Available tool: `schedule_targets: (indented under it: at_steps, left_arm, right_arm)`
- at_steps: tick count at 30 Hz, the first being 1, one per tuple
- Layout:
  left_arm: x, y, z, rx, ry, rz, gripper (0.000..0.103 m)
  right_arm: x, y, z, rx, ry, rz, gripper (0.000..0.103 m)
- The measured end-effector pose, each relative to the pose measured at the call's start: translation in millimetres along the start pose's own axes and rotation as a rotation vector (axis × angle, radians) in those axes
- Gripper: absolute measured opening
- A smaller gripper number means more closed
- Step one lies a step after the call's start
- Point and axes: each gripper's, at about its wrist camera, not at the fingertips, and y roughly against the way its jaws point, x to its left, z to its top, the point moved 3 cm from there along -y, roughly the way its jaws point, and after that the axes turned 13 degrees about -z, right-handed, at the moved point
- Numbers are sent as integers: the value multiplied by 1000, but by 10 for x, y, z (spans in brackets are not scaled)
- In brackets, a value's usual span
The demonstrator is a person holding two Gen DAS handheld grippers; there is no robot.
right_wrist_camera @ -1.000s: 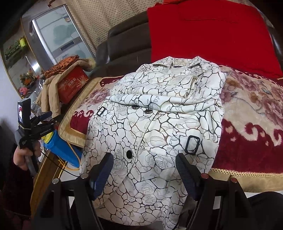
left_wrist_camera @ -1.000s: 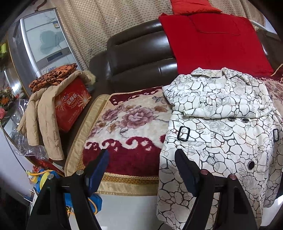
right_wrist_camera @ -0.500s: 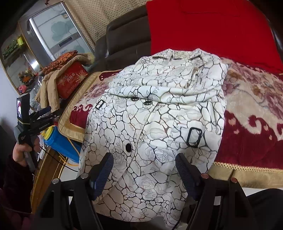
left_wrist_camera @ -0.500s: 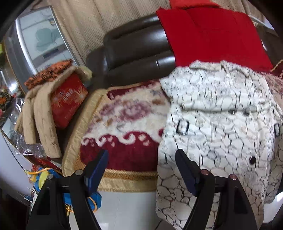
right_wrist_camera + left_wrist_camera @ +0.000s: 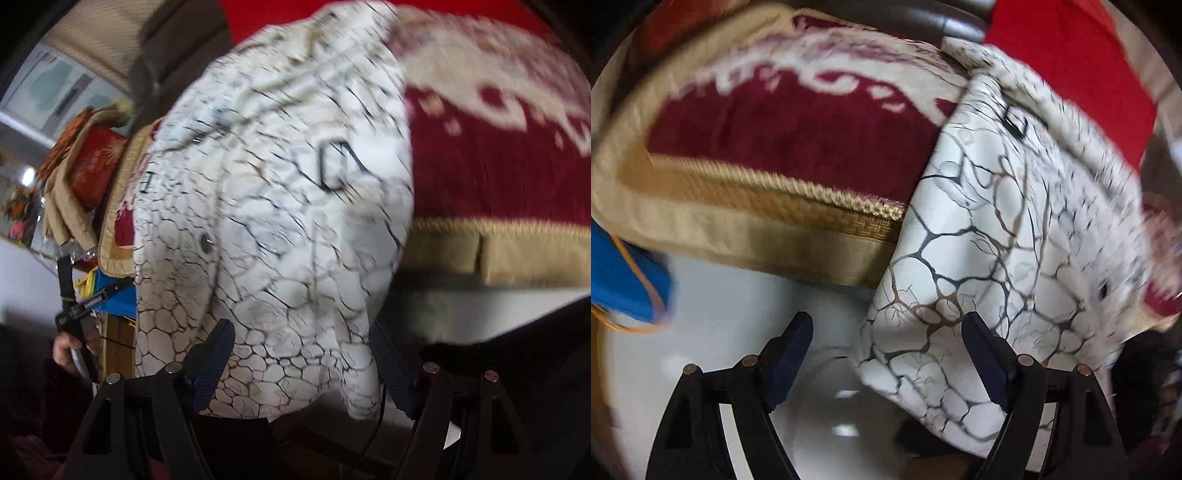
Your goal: Fold large clothes
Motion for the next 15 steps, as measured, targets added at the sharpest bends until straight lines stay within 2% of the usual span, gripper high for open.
schedule_targets:
  at_steps: [2,5,8,10,12,15]
  left_arm:
    - [142,-90,-7,-7,40,-84,83]
    - [289,-262,-5,-1,43,-163,83]
    - [389,-457,-7,43,51,-265,83]
    - [446,-558,-8,77,91,-363,83]
    - [464,-583,-8,100,123,-450,83]
    - [424,-487,-17,104,107,-550,83]
  right_arm:
    - [-52,-76,-9,24,-19,-12,79]
    - [-128,-193,-37,56,-40,-28,79]
    - [-221,-292,-52,77,-59,-50,79]
    - [-301,-347,-56,88,-76,-65,79]
    - [-364,-374,-53,93,-89,-74,79]
    - [-472,-374,-33,88,-122,-41,79]
